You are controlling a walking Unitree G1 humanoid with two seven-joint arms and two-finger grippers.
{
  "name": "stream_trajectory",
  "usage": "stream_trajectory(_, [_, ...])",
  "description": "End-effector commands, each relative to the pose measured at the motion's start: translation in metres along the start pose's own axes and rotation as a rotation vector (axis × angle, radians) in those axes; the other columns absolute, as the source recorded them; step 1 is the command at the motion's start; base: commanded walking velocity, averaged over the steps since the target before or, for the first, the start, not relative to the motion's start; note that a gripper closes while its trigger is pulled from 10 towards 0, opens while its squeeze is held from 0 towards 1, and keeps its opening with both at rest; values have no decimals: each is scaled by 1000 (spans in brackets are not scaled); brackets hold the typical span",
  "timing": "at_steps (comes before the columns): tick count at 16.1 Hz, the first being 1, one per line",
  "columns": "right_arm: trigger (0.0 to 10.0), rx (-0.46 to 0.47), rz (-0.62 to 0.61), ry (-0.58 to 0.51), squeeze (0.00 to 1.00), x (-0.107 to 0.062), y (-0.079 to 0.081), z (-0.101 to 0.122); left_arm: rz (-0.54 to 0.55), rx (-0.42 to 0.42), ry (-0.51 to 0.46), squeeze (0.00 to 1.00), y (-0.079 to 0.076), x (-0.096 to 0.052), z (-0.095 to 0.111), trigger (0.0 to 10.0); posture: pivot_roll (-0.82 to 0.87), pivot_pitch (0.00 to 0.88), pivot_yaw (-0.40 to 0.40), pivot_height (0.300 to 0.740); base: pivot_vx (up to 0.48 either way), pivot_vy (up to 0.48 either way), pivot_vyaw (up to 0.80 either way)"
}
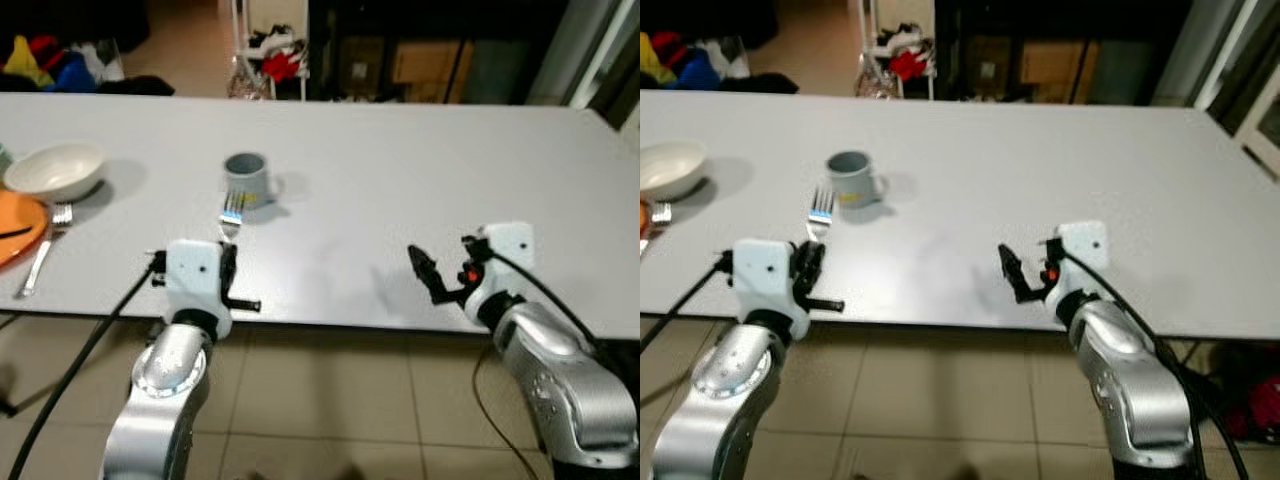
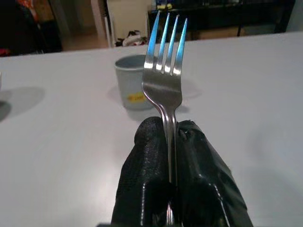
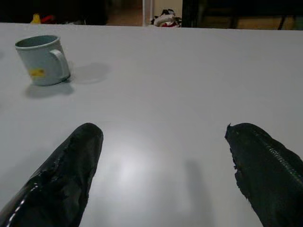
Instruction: Setting the table
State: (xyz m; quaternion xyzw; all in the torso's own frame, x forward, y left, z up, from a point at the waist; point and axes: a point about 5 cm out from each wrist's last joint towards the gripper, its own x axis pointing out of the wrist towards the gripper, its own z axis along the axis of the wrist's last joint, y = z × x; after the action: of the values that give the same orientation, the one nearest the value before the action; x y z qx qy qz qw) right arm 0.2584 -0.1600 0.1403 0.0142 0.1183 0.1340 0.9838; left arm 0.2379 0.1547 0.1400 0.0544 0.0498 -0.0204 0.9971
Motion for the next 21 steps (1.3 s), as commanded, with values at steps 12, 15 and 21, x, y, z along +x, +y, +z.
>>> stream_trajectory(12, [10000,-9,41,18,0,-7,9,-2,16,13,17,0,17,9,2,10000,-123,10,69,740,0,-112,0])
stream_trajectory(15, [10000,-16,63,15,0,-7,13,-1,-2,7,10,0,17,13,4,10000,-119,6,71,740,275,0,0])
stream_trajectory(21, [10000,-16,75,22,0,-8,16,-3,-42,3,6,0,15,16,7,10000,-117,11,77,740,291,0,-309])
